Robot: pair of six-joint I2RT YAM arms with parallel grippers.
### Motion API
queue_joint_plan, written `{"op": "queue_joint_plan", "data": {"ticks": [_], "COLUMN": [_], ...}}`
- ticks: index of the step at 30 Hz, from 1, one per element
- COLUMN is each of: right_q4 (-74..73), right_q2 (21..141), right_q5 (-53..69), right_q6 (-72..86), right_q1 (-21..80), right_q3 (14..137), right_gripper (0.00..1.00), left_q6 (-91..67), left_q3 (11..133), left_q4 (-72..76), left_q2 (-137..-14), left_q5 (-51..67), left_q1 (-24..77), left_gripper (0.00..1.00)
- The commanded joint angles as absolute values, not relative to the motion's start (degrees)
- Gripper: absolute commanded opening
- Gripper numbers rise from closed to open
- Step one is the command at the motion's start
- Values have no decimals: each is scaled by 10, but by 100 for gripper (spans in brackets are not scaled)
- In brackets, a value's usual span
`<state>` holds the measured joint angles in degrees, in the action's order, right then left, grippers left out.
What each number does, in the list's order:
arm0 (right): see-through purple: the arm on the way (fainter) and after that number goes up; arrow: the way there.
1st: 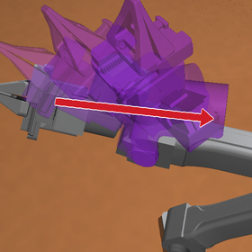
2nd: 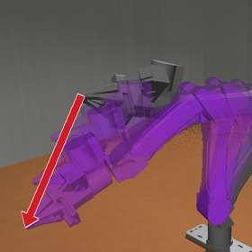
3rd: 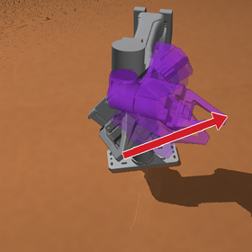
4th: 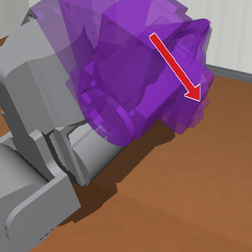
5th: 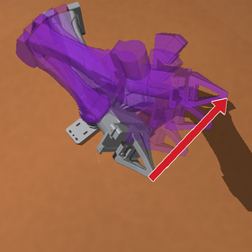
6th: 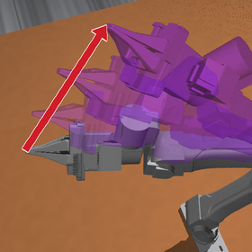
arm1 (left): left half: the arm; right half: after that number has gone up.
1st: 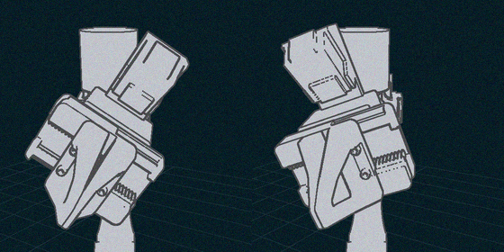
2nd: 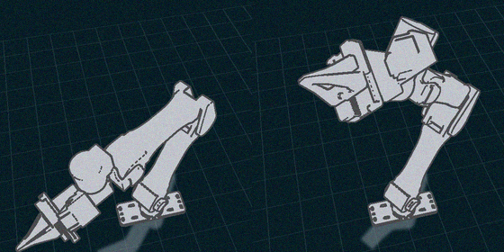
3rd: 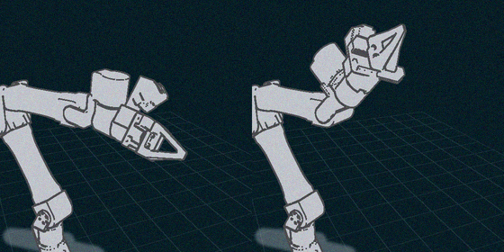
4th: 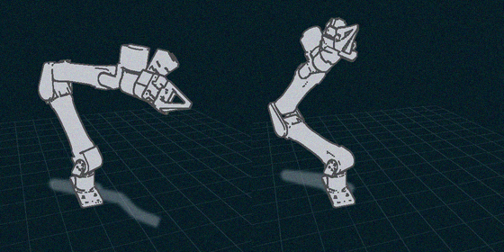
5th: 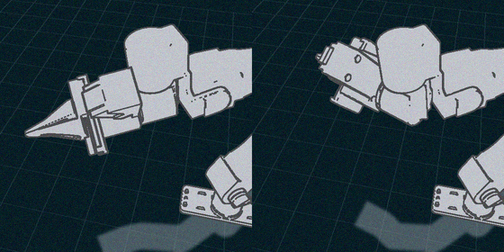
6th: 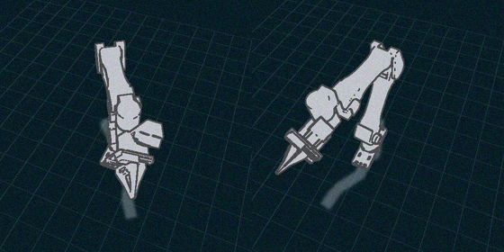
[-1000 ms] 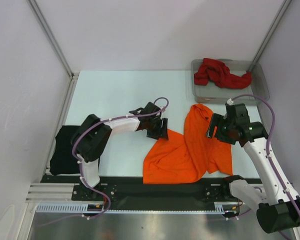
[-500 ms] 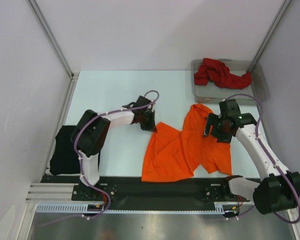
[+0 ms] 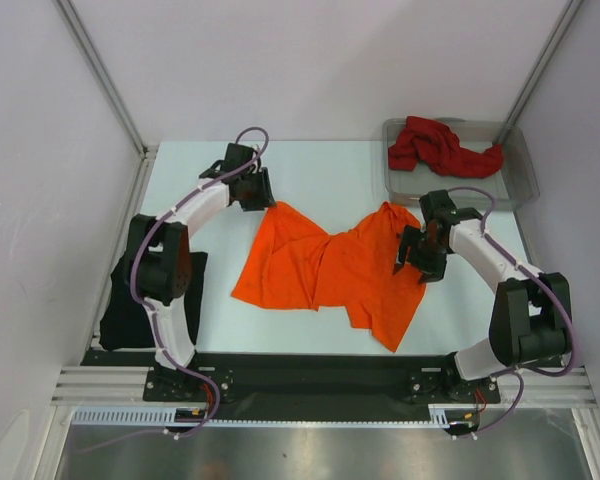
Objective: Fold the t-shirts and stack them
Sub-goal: Flatten the tshirt out
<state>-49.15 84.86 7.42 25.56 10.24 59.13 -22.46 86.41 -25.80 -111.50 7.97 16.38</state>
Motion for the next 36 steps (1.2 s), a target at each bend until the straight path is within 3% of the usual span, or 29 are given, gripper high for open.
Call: {"op": "queue_joint_plan", "data": {"ticks": [1,3,7,9,10,14,18,23,25,30,36], "right_q4": [-488,-476,-470,-484,-490,-496,-468,-488,-493,-504,-524], "right_q2": [842,831,789,771,751,681,614,578,563,524,509], "right_q5": [64,80,98,58,52,42,119,158,162,173,169], "right_q6": [272,274,249,245,243,318,325,334,343,358,356], "right_q1": [100,100,120,146,168,171,143,140,141,142,142], "right_q3": [600,584,545,534,526,495,441,428,421,415,407], "right_gripper": [72,71,81,98,100,100,100,88,86,84,84], "left_q6": [-201,-195,-198,-215,-222,-259,-311,-419,-481,-605,-642], "left_q3": [852,809,728,665,617,511,454,385,362,290,267], "left_q4": [-312,-316,-330,-333,-330,-320,-330,-323,-307,-273,-219], "left_q2": [-1065,-1027,-915,-842,-791,-694,-644,-577,-556,-561,-605], "left_q5": [26,2,-12,1,17,35,47,39,49,91,92], "left_q1": [165,165,168,168,168,168,164,144,124,83,75], "left_gripper": [56,72,72,70,70,70,66,55,55,53,50]}}
